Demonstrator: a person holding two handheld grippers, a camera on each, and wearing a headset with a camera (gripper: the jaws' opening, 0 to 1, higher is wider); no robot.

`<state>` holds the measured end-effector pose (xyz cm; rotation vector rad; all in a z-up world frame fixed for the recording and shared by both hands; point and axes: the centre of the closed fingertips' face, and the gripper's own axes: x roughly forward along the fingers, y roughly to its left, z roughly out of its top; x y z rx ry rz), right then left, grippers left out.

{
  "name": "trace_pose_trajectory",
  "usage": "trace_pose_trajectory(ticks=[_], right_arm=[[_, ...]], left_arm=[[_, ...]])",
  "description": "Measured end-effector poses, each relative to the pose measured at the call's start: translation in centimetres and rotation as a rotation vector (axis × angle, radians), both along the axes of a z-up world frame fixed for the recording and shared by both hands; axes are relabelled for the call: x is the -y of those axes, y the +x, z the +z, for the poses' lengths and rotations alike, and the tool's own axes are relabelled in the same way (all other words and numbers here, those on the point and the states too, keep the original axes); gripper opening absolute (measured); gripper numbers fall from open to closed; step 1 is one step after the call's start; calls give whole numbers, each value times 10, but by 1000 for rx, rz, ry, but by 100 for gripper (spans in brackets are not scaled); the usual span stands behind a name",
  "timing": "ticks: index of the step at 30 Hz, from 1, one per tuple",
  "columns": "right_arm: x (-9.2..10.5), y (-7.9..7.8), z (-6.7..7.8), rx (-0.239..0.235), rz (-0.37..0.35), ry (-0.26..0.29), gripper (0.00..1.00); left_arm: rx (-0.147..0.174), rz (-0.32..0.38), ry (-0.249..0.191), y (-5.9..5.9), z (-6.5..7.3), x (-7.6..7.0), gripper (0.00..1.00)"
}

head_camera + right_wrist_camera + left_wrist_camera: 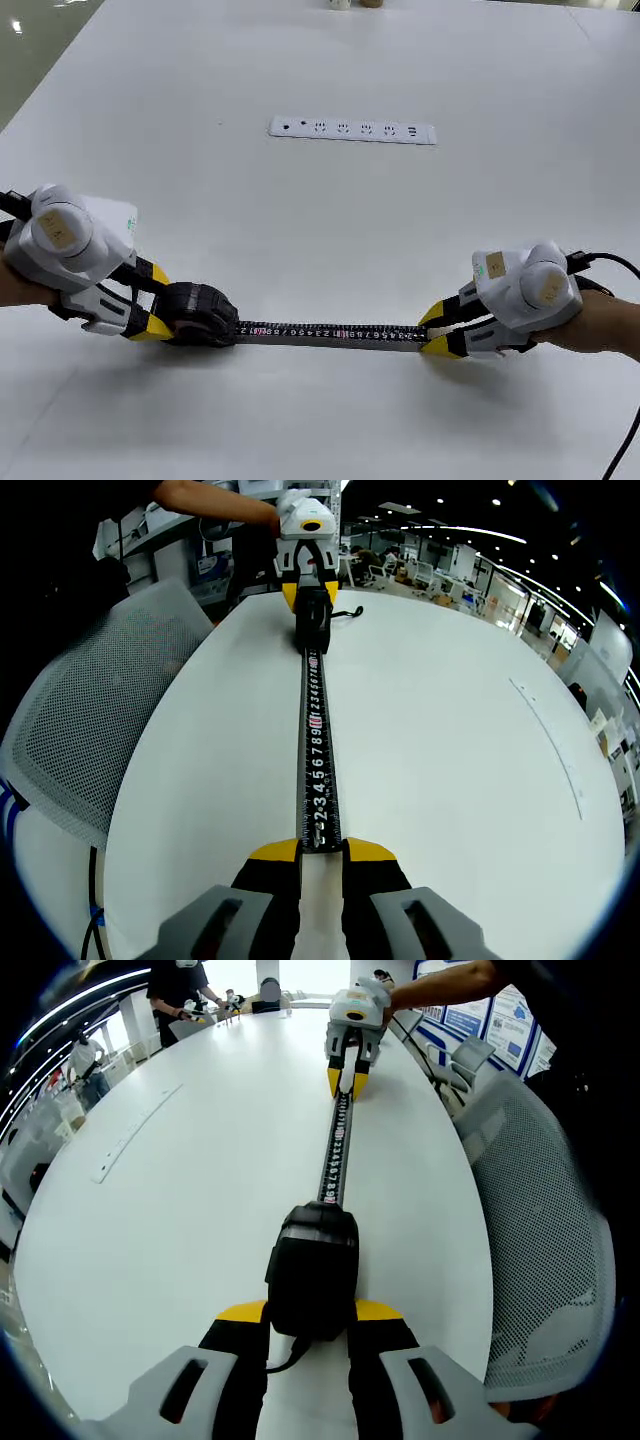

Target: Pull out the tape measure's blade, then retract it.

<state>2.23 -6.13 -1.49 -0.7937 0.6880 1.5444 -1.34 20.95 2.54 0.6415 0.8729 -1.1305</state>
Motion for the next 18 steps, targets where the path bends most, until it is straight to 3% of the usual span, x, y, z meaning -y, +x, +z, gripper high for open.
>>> trace_pose_trajectory(ticks=[6,12,18], right_arm=[[0,0,0,-4,-5,-4,12],[-3,1,1,-3,-11,-3,17],[1,1,2,2,-20,-4,22]], left_arm=[[-1,1,3,0,0,0,25],[13,-8,38,-1,-2,-5,26],[18,22,40,-1,-1,-9,35]])
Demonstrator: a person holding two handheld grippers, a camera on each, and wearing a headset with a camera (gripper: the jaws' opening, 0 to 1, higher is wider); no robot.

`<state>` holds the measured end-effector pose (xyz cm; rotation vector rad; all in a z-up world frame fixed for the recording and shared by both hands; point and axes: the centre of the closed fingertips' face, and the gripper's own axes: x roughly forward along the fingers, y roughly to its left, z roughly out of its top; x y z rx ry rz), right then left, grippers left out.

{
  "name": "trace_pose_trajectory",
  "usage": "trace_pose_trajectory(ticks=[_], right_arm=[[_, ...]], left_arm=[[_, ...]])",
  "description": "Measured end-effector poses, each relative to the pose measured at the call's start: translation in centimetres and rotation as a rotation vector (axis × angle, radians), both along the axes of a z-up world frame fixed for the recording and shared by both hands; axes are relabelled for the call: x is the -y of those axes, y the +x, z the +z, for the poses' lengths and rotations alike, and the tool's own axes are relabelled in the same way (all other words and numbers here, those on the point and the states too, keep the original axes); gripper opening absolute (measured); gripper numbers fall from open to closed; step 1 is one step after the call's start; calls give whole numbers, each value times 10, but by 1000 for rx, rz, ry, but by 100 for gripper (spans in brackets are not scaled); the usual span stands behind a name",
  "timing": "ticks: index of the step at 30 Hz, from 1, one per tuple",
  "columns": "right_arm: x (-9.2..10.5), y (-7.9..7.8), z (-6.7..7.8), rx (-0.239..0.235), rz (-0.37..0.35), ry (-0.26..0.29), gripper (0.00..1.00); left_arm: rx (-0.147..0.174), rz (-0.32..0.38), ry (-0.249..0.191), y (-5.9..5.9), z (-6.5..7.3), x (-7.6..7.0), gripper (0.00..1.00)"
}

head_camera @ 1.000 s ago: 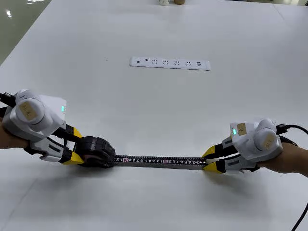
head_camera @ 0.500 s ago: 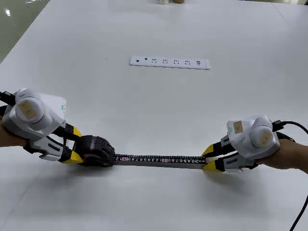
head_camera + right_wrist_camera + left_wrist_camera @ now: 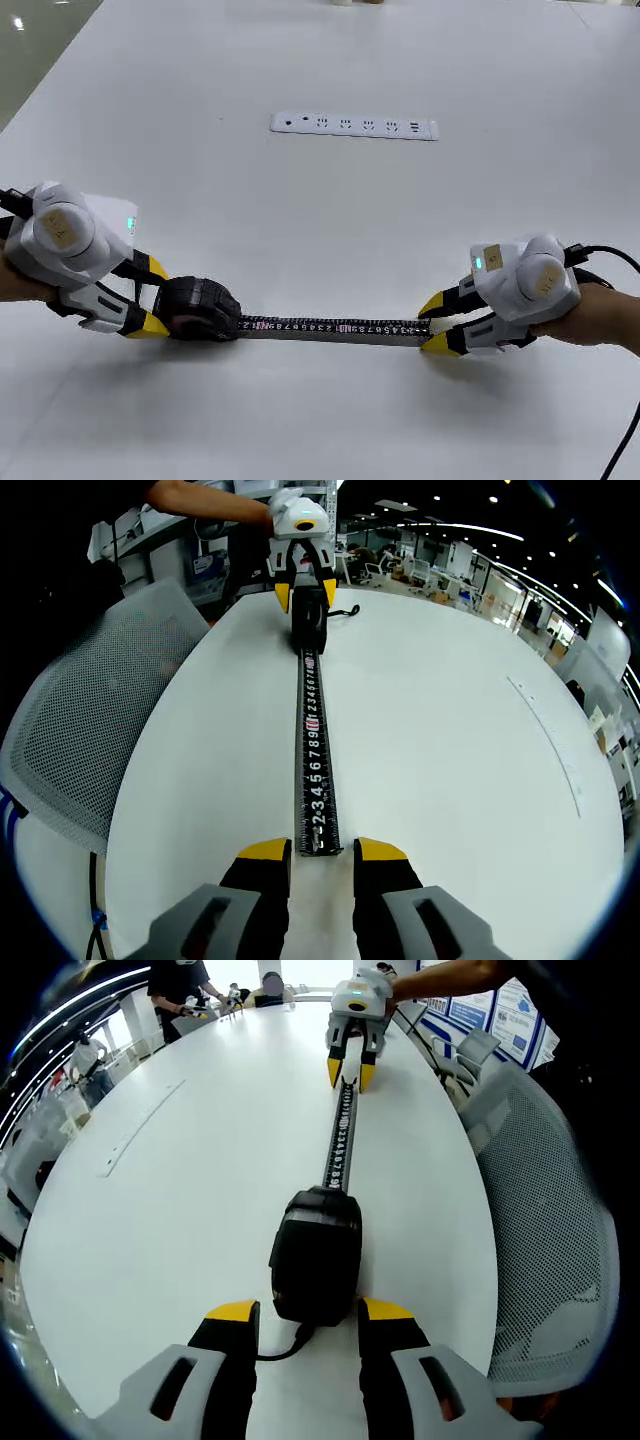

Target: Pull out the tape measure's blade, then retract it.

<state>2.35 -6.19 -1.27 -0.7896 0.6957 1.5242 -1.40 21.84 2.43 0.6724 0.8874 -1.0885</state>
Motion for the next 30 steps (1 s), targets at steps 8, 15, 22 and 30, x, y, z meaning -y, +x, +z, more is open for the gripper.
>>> trace_pose_trajectory(ticks=[8,15,22,30], right_arm=[[8,-5,5,-17,-48,-3,32],[14,-8,12,-10,-92,2,42],[16,-15,18,-10,-144,17,54],[18,-23,26,-2,-216,53,65]], left_arm=[[3,98,-50,-1,5,3,56],[-6,158,-84,-9,7,5,69],[10,223,-128,-17,15,6,80],[37,297,-180,-28,23,6,87]])
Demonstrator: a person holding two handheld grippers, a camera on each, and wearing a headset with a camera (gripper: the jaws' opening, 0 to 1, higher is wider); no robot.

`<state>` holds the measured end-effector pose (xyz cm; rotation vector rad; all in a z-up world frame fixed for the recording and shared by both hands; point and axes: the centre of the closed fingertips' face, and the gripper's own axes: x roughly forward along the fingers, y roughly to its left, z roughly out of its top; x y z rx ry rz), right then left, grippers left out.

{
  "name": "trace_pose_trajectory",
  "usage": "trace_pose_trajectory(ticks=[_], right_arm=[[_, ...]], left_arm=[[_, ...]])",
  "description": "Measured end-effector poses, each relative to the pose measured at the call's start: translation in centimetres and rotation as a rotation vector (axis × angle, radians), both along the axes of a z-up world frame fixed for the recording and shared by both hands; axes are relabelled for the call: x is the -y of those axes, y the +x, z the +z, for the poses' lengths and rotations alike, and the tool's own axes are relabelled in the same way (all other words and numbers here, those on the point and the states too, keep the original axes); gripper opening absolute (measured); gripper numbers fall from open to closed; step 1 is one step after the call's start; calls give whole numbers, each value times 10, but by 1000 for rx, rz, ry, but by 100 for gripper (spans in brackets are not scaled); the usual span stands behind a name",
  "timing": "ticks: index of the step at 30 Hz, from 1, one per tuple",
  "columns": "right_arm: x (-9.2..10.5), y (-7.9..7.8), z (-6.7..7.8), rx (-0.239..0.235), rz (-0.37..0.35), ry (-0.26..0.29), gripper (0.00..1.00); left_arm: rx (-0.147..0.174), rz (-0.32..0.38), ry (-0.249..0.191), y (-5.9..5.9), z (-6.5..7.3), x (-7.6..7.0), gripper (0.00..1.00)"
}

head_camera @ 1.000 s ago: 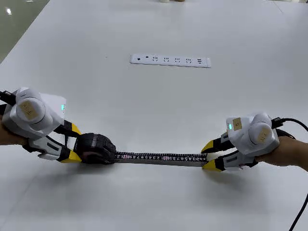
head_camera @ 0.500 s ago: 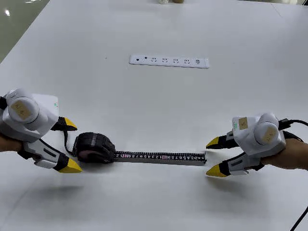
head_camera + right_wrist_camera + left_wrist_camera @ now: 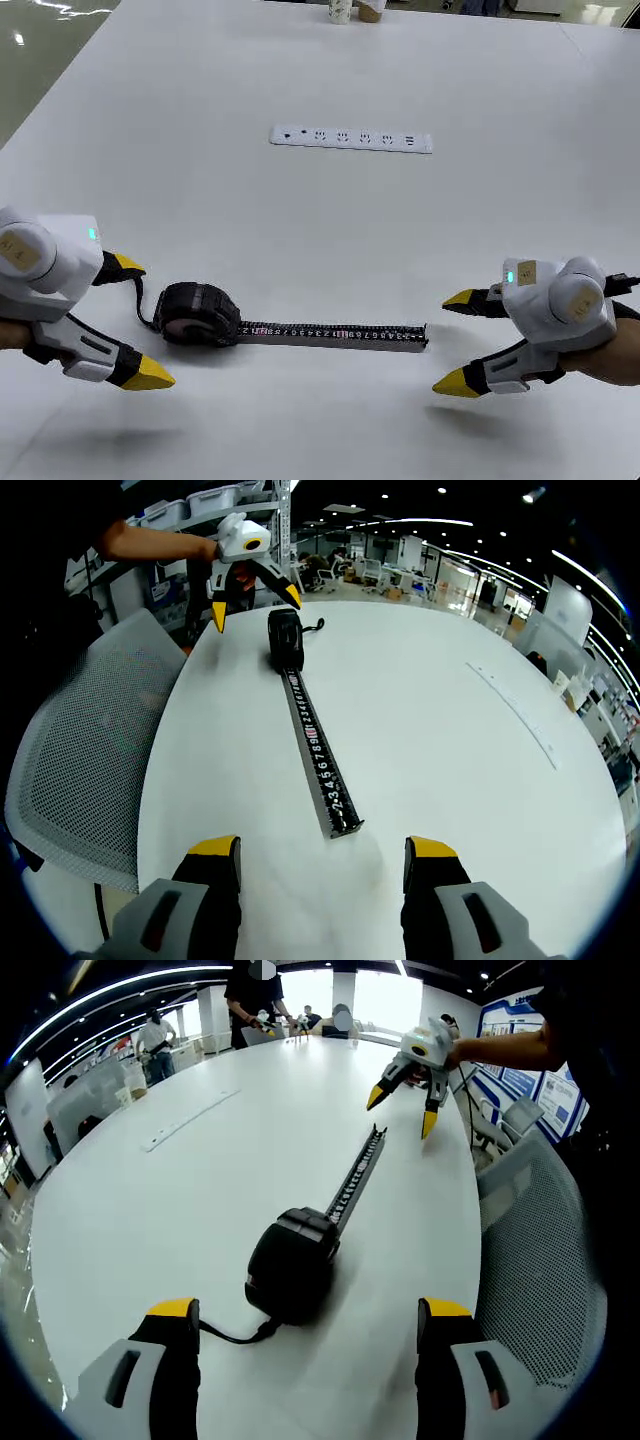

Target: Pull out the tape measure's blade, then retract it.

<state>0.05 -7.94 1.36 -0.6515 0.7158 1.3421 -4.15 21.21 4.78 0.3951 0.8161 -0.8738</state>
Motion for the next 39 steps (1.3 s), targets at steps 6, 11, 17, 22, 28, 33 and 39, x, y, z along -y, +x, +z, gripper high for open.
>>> trace_pose_trajectory(ticks=[6,11,17,22,28,33,39], right_arm=[[0,-5,5,9,-44,29,73],[-2,-11,11,12,-89,62,78],[-1,-14,14,17,-137,83,82],[0,-19,18,29,-175,92,84],[-2,-26,21,29,-212,115,86],[-7,-31,26,31,-246,146,88],[-10,-36,31,37,-292,176,89]], left_arm=[[29,56,-32,-6,6,1,93],[45,88,-55,-11,11,4,95],[58,122,-85,-16,14,8,97],[73,160,-115,-20,18,13,98],[89,203,-144,-30,19,19,99],[98,238,-178,-38,23,22,99],[116,296,-199,-43,25,23,99]])
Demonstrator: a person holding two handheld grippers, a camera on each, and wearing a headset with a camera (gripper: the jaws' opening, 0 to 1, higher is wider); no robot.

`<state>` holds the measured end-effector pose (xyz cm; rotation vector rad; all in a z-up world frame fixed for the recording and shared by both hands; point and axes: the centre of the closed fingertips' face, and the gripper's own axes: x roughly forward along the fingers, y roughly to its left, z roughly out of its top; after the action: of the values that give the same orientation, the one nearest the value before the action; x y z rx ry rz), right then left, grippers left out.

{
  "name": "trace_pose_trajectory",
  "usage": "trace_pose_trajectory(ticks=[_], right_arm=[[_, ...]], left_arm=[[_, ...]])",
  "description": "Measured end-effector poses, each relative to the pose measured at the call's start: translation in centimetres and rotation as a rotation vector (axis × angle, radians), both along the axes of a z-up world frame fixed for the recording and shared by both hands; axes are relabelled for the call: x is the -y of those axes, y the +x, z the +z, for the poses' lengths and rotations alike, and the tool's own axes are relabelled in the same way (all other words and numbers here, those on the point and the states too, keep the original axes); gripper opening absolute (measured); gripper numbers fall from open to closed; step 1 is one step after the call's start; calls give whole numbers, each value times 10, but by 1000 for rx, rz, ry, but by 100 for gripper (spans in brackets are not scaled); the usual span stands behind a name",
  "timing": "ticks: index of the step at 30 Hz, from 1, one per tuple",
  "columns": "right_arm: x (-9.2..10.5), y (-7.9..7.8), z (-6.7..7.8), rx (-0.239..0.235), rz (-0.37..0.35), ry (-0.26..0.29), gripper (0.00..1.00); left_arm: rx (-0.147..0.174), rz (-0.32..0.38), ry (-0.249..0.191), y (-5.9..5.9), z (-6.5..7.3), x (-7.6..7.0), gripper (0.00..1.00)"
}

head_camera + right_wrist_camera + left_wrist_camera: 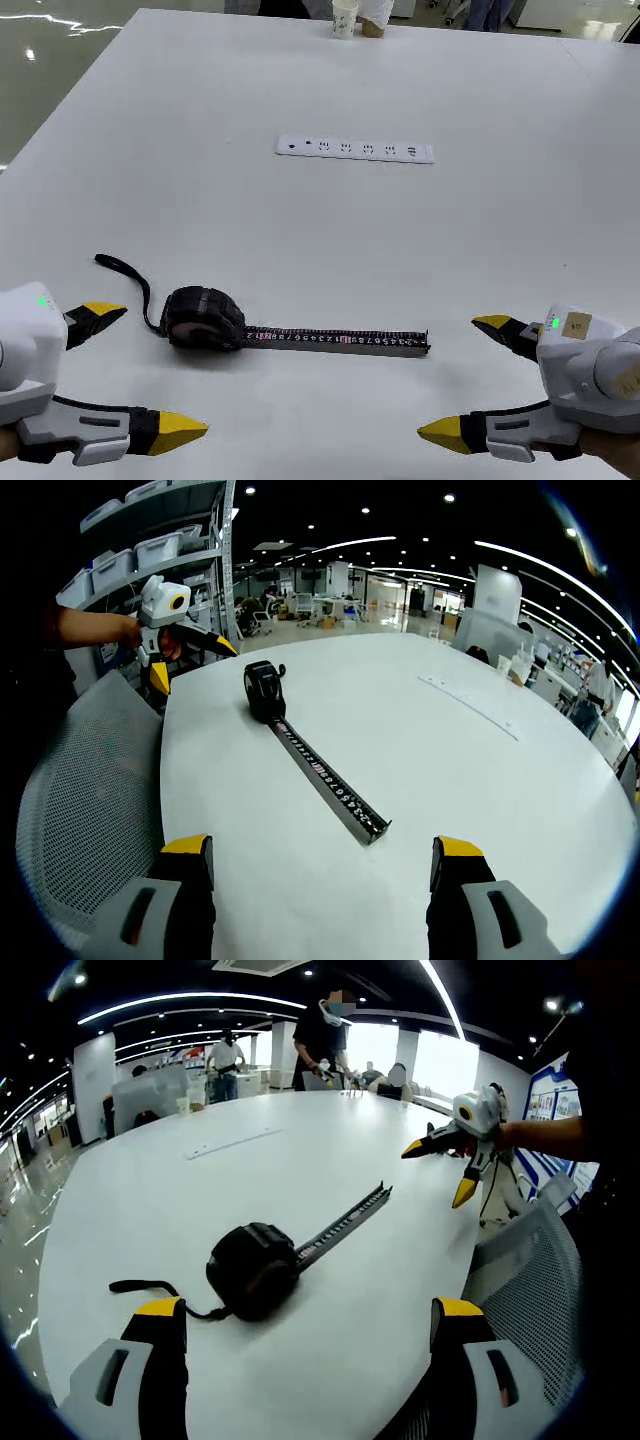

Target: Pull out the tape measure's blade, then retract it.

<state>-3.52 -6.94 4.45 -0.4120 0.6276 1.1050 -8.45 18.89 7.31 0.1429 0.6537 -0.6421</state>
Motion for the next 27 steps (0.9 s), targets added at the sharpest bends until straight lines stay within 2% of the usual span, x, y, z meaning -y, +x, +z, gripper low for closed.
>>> trace_pose_trajectory(ticks=[3,5,9,13,21,24,25,27], right_arm=[[-3,-3,4,4,-31,23,90],[-4,-4,5,16,-49,31,90],[-8,-9,8,19,-74,49,92],[-9,-13,9,24,-104,60,92],[-10,-22,10,15,-179,90,93],[-12,-26,11,10,-199,104,94],[-13,-27,12,5,-211,108,93],[-15,-31,11,7,-227,108,93]], left_arm=[[45,28,7,2,4,1,99],[53,51,11,3,4,0,99],[57,96,-18,2,7,1,99],[73,127,-12,-1,7,3,99],[80,189,-30,-8,8,8,99],[88,217,-32,-9,8,10,99],[96,251,-32,-8,9,9,99],[104,261,-42,-10,10,14,99]])
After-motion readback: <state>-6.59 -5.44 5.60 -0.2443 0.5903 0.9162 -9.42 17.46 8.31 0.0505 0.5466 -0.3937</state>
